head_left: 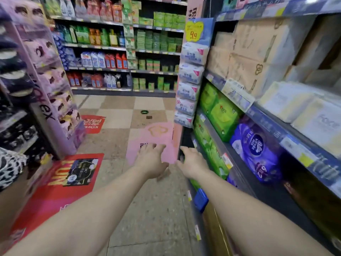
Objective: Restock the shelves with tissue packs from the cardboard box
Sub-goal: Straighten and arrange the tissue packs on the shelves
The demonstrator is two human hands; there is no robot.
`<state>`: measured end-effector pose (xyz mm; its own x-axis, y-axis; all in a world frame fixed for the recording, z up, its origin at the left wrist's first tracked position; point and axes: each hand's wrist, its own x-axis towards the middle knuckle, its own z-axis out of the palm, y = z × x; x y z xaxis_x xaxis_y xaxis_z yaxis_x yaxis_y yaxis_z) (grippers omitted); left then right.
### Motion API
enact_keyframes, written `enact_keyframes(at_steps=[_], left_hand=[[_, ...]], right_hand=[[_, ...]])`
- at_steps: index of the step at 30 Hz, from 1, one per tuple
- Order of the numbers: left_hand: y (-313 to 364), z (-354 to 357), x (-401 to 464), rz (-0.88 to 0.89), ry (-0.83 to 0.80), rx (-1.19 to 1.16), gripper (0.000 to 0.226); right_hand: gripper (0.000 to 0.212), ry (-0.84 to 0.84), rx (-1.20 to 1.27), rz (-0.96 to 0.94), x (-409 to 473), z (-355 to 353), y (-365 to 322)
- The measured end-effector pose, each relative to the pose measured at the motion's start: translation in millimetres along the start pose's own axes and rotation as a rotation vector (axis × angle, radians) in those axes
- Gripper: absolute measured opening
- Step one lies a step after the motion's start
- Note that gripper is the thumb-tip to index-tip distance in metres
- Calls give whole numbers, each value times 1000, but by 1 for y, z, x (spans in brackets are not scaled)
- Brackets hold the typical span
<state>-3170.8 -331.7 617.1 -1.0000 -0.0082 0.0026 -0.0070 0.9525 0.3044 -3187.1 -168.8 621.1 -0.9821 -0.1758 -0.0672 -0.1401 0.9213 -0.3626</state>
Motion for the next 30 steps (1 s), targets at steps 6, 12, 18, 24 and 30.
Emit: enact_keyframes(at_steps=[6, 12, 18, 24, 30], left_hand=[[-49, 23, 133, -57, -75, 1, 71], [-120, 35, 285, -68, -179, -42, 73], [-167, 54, 420, -94, -264, -74, 76], [-196, 124, 525, -195, -418, -90, 76], [-240, 205, 623, -282, -443, -27, 73]], right_hand=[[63, -83, -36, -5, 145, 29, -5], [64, -128, -12, 111, 295, 54, -13], [64, -161, 40, 202, 414, 72, -6], [62, -293, 58, 233, 540, 130, 26], [60, -487, -40, 138, 678, 218, 62]])
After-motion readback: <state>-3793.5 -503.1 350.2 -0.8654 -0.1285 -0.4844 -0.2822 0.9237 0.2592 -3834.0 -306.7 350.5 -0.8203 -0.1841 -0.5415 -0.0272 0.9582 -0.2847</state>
